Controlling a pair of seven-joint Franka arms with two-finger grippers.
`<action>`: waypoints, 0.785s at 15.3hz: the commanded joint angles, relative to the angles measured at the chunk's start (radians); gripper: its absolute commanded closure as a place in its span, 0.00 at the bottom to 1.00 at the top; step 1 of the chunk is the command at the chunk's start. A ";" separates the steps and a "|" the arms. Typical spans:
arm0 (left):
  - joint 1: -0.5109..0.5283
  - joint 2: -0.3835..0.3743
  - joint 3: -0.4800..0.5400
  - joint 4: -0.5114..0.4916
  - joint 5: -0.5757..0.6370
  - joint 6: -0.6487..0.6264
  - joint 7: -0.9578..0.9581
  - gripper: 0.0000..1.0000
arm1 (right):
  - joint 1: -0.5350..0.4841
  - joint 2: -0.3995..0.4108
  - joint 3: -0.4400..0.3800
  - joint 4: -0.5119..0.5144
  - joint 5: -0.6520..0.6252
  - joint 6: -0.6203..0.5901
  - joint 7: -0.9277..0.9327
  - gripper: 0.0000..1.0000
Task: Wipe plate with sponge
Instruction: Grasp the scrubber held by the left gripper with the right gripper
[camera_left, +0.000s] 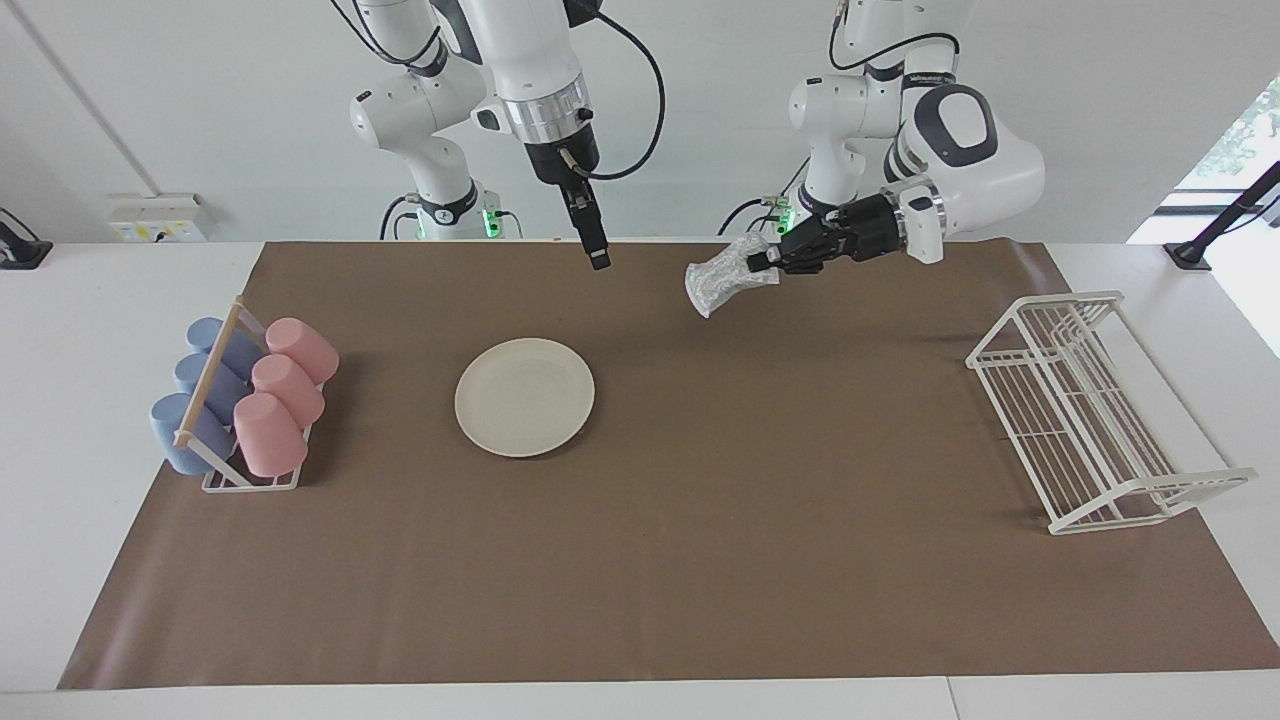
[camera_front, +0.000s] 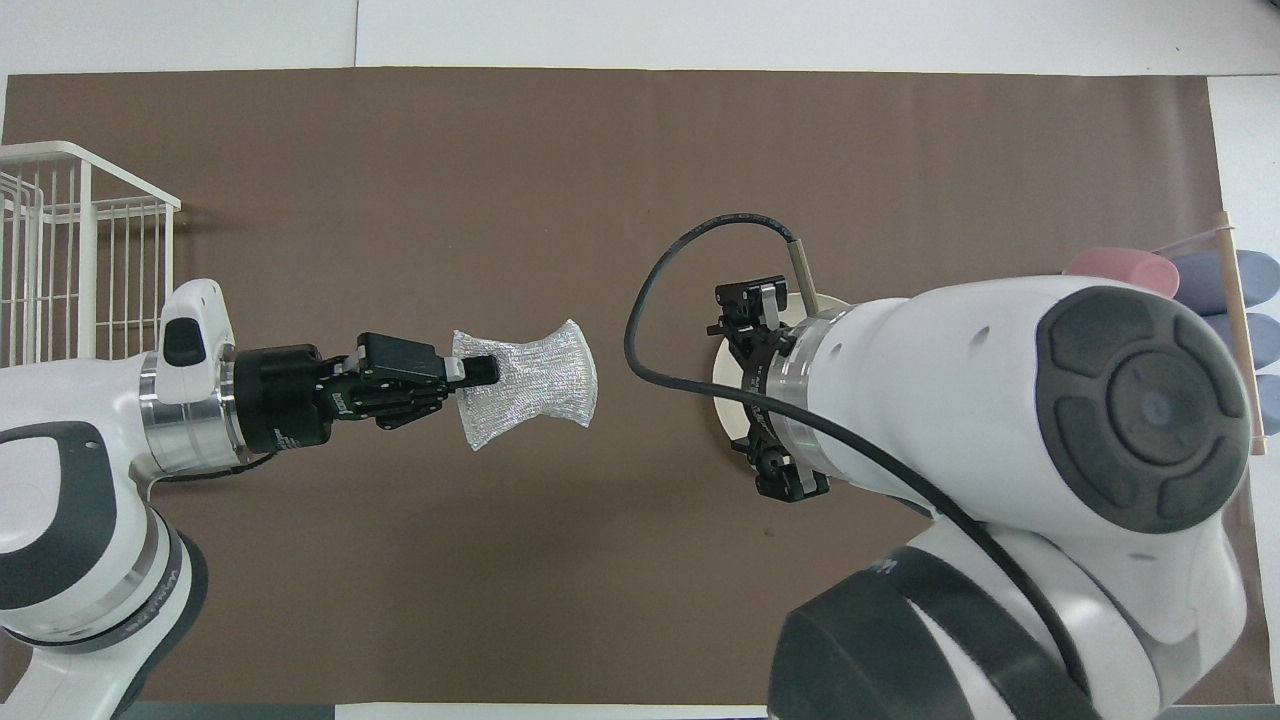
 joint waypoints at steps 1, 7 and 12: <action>-0.058 -0.030 0.017 -0.086 -0.099 0.021 0.178 1.00 | 0.010 -0.023 0.002 -0.032 0.014 0.023 0.053 0.00; -0.083 -0.025 0.017 -0.122 -0.164 0.022 0.251 1.00 | 0.020 0.023 0.014 -0.018 0.014 -0.024 0.140 0.00; -0.109 -0.024 0.017 -0.146 -0.215 0.030 0.246 1.00 | 0.086 0.048 0.025 0.007 0.002 -0.086 0.152 0.00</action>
